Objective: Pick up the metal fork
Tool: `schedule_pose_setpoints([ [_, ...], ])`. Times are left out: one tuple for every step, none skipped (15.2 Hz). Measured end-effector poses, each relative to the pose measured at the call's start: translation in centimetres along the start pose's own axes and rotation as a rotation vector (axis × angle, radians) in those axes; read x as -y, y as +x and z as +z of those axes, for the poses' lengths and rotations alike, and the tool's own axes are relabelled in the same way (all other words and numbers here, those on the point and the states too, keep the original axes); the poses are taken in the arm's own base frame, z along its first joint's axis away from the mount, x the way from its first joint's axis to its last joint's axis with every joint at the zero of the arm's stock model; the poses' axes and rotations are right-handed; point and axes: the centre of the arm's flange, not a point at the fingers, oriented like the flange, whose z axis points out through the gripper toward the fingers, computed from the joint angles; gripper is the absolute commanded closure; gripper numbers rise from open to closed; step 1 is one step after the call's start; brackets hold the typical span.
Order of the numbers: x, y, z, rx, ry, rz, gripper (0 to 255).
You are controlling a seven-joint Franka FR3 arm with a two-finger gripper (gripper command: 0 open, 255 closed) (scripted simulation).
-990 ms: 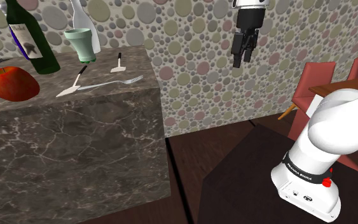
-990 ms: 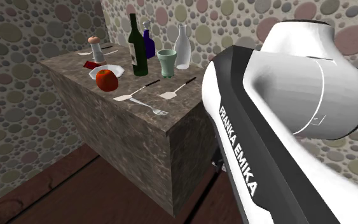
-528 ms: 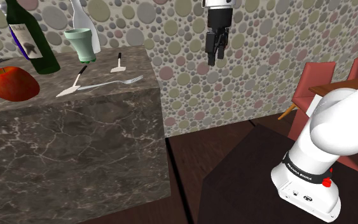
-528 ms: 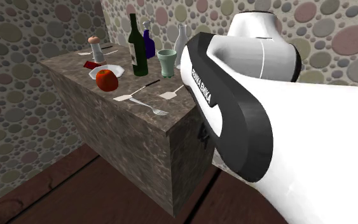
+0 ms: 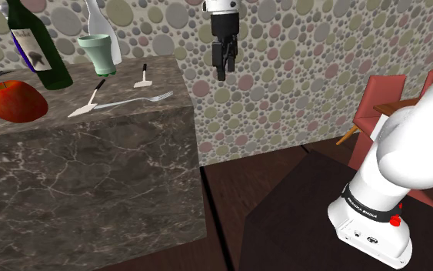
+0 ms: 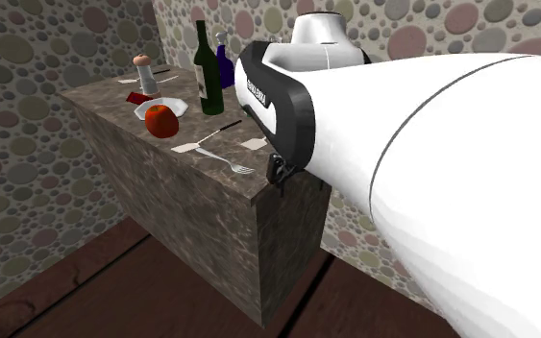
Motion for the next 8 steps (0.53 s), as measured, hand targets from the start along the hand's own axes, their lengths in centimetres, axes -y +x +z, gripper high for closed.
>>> schedule_pose_setpoints([
  [0.5, 1.5, -0.3, 0.001, -0.005, -0.023, 0],
  [1.1, 2.6, -0.3, 0.002, -0.009, -0.045, 0],
  [1.7, 3.9, -0.1, 0.003, -0.014, -0.068, 0],
  [2.1, 5.1, 0.0, 0.005, -0.018, -0.09, 0],
  [2.6, 6.5, -0.1, 0.006, -0.023, -0.112, 0],
  [3.4, 8.0, 0.0, 0.007, -0.027, -0.135, 0],
  [4.0, 8.9, 0.1, 0.008, -0.031, -0.158, 0],
  [4.4, 10.2, 0.0, 0.009, -0.036, -0.18, 0],
])
